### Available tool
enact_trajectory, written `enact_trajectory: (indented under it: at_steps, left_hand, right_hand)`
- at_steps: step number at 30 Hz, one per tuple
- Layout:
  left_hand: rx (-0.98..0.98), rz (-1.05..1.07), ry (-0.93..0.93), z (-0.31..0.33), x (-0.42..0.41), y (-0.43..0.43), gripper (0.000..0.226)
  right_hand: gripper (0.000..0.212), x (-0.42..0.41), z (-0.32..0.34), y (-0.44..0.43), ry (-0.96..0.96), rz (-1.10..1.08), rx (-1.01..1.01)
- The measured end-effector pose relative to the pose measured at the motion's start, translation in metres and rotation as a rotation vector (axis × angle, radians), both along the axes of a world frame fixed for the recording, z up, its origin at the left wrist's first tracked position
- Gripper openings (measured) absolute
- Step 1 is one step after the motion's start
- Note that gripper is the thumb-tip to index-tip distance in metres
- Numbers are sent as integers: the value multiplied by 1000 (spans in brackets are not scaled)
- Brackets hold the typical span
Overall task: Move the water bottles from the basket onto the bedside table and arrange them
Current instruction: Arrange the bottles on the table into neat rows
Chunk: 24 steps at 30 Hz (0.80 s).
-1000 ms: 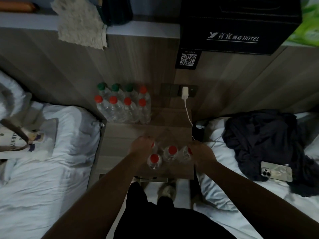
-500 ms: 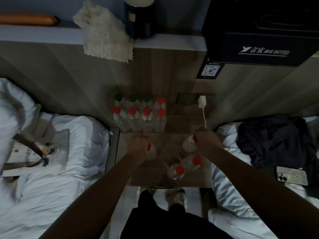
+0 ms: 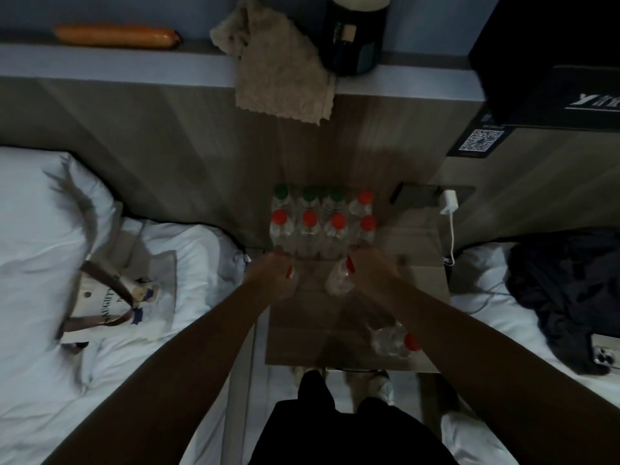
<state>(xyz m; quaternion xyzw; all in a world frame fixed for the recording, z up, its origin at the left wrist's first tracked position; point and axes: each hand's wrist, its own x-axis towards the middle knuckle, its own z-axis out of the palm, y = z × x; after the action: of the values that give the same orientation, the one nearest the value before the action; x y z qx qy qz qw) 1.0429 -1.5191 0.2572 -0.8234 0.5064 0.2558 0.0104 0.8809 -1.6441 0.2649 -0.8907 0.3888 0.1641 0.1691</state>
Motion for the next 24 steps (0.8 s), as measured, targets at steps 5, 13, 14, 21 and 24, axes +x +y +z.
enact_trajectory:
  at_steps: [5, 13, 14, 21, 24]
  left_hand:
    - [-3, -96, -57, -2, 22, -11, 23]
    - [-31, -105, -22, -14, 41, -25, 30]
    - [-41, -111, -19, -16, 43, -26, 30]
    - [-62, -150, 4, -18, 44, -35, 27]
    - [-56, -142, 3, -19, 43, -35, 32]
  right_hand:
    - [34, 29, -6, 10, -63, -37, -24]
    - [27, 61, -12, 15, -83, -26, -17]
    - [27, 64, -13, 14, -88, -31, -14]
    - [24, 79, -20, 12, -140, -61, 7]
    - [25, 81, -24, 11, -144, -69, 8]
